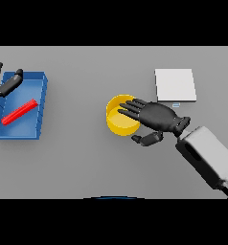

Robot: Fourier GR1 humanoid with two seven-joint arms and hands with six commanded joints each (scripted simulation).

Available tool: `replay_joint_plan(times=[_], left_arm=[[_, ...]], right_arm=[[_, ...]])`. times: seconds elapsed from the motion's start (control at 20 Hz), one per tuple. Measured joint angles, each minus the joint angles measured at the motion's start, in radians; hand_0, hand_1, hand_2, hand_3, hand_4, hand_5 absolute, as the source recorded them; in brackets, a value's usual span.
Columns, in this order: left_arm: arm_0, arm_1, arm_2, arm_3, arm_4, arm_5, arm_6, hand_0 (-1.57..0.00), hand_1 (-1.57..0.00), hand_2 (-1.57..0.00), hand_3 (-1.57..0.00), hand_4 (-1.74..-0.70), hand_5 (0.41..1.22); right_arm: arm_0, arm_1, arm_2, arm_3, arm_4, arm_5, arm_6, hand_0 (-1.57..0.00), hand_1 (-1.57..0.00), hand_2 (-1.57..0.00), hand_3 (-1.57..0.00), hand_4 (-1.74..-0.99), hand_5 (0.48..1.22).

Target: Pick up the red beaker and tilt it to pour out 1 green nut into yellow bowl. Pick up the yellow bowl and place it on the metallic measuring scale.

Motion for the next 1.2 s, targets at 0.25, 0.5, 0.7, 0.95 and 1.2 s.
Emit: replay_joint_plan(times=[0.25,0.5,0.7,0.95,1.2], left_arm=[[0.005,-0.008,0.003,0.000,0.008,0.002,-0.008,0.00,0.00,0.00,0.00,-0.72,0.686],[0.006,-0.011,0.008,0.012,0.010,-0.004,-0.025,0.00,0.00,0.00,0.00,-0.72,0.684],[0.007,0.002,0.013,0.003,0.014,-0.006,-0.022,0.00,0.00,0.00,0.00,-0.72,0.688],[0.019,0.006,0.015,-0.008,0.018,0.005,-0.023,0.00,0.00,0.00,0.00,-0.71,0.689],[0.023,0.007,0.017,-0.015,0.019,0.003,-0.037,0.00,0.00,0.00,0.00,-0.72,0.693]], right_arm=[[-0.099,0.039,0.092,0.111,0.069,0.060,0.014,0.00,0.00,0.00,0.00,-1.226,0.702],[-0.160,0.049,0.140,0.199,0.107,0.091,0.003,0.00,0.00,0.00,0.00,-1.266,0.720],[-0.202,0.085,0.164,0.261,0.116,0.130,0.024,0.00,0.00,0.00,0.00,-1.290,0.746],[-0.205,0.105,0.152,0.288,0.095,0.161,0.043,-0.11,-0.10,-0.09,-0.10,-1.360,0.842],[-0.213,0.097,0.165,0.292,0.107,0.162,0.014,-1.05,-1.01,-0.87,-0.57,-1.552,1.079]])
